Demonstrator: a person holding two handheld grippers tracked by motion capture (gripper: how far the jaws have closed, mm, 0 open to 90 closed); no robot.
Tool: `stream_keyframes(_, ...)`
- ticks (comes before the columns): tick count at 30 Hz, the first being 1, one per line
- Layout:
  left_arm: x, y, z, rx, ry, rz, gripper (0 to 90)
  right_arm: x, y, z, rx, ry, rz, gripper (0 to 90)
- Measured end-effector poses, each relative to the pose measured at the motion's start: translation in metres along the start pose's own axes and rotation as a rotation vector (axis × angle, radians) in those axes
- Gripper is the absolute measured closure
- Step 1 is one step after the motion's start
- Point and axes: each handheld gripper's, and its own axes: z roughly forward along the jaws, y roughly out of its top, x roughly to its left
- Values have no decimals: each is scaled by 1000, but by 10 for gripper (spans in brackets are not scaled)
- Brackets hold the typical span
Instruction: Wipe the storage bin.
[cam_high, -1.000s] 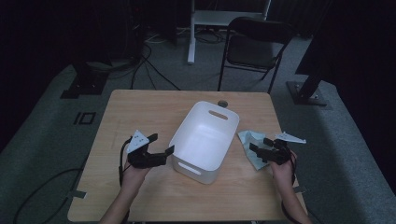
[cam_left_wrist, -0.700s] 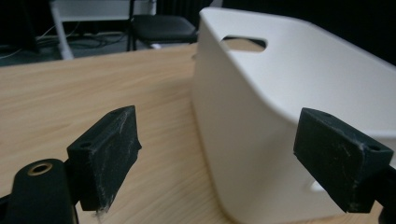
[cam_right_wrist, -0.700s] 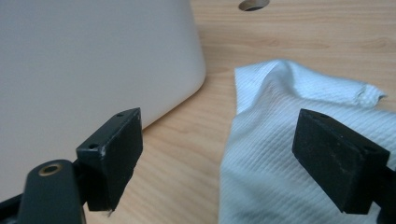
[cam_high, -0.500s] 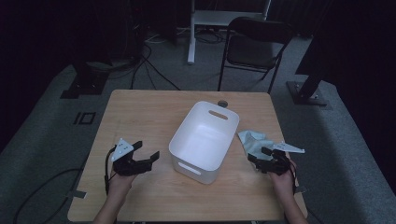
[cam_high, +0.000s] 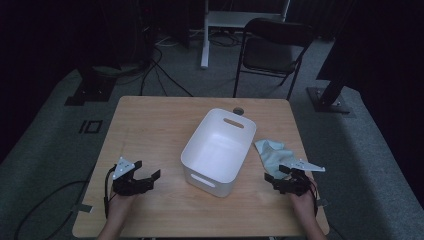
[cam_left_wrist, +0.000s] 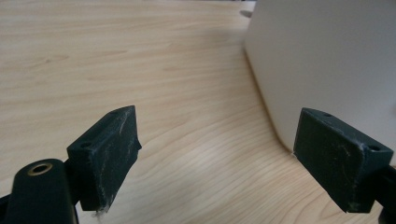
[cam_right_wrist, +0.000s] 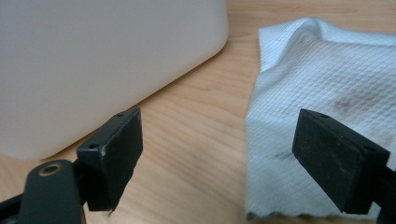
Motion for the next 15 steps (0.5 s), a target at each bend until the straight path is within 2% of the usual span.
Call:
stream_keyframes(8,9,-16,-3,35,64,3,146,6,-13,-7,27,6,-15,160)
stream_keyframes(15,14,-23,-8,66,145,20,146,7,-23,-14,48,-24,-32,160)
